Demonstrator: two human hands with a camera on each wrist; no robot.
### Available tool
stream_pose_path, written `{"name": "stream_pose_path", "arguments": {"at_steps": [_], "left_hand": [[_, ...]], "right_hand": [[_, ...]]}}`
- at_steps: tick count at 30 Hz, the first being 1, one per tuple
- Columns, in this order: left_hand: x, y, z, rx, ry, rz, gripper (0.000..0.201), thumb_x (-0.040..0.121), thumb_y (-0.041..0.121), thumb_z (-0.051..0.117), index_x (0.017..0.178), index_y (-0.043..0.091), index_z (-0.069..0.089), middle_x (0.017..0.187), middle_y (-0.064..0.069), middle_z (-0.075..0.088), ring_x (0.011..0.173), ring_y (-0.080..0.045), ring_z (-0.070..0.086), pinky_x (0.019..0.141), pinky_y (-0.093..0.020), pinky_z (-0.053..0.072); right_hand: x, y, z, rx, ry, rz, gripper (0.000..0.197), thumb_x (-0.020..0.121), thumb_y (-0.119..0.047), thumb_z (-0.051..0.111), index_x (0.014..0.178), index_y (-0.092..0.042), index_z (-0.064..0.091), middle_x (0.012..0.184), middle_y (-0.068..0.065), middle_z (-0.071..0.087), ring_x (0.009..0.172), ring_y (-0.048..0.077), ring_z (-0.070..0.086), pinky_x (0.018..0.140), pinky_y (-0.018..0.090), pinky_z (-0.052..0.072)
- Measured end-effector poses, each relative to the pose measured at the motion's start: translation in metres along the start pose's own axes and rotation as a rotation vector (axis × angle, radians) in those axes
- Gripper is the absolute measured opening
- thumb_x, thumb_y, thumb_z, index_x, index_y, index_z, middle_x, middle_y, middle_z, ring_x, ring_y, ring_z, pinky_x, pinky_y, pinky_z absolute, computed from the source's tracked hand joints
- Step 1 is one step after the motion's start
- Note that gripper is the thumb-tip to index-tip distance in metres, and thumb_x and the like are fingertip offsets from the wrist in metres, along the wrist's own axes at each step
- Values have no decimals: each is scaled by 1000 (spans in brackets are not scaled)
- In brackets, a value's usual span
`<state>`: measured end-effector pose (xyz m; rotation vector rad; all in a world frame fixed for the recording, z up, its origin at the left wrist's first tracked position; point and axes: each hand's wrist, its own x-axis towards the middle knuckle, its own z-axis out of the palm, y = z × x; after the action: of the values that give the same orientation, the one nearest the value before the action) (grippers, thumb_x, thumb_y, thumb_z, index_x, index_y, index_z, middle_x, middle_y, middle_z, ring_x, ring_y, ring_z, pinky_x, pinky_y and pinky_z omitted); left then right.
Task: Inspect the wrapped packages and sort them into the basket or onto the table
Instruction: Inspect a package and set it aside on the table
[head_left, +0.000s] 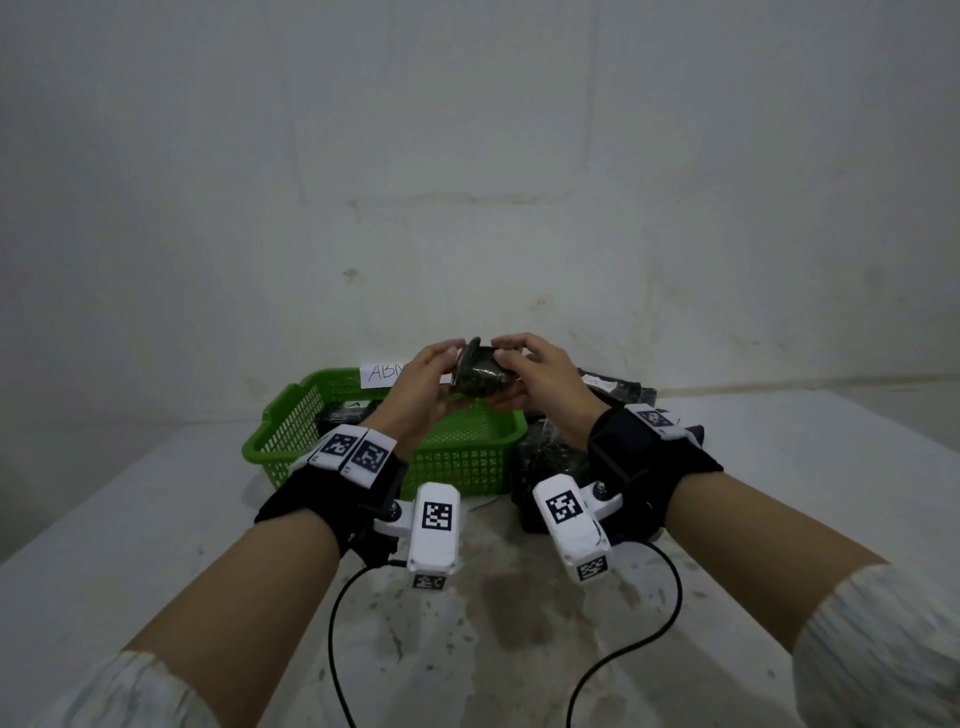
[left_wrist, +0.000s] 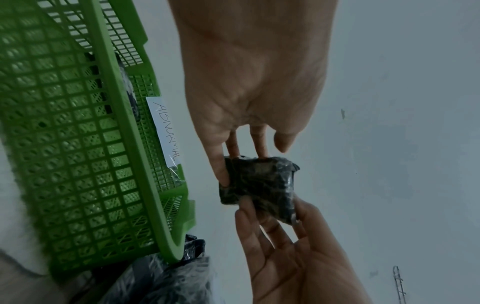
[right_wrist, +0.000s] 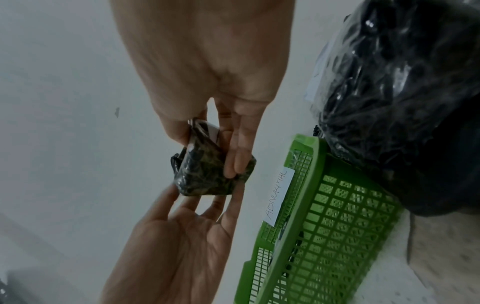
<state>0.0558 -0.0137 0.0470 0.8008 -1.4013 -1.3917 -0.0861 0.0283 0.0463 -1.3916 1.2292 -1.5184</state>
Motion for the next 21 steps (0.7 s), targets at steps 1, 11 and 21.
{"name": "stream_pose_path", "arguments": {"at_steps": [1,11,21], "left_hand": [[-1,0,-1,-15,-17,2,28,100,20,42,124,8,51,117,-12,57,102,-29,59,90,-39,50],[3,2,-2,-40,-31,-8,23,94,8,52,117,8,49,106,-10,59,111,-31,57,93,-38,49],[4,6,-13,118,-10,-124,21,99,28,45,115,15,45,113,-11,58,89,-23,63,71,-37,55]], "right_hand": [[1,2,1,-30,11,-21,15,96,-11,54,111,-10,59,107,25,61,55,15,66,57,28,59],[3,-1,9,-163,-41,-82,44,87,-10,67,129,-10,53,87,2,58,71,25,66,76,35,59],[15,7,13,-316,-132,-56,64,83,-16,73,140,-14,43,99,-1,59,95,19,57,80,27,50]]}}
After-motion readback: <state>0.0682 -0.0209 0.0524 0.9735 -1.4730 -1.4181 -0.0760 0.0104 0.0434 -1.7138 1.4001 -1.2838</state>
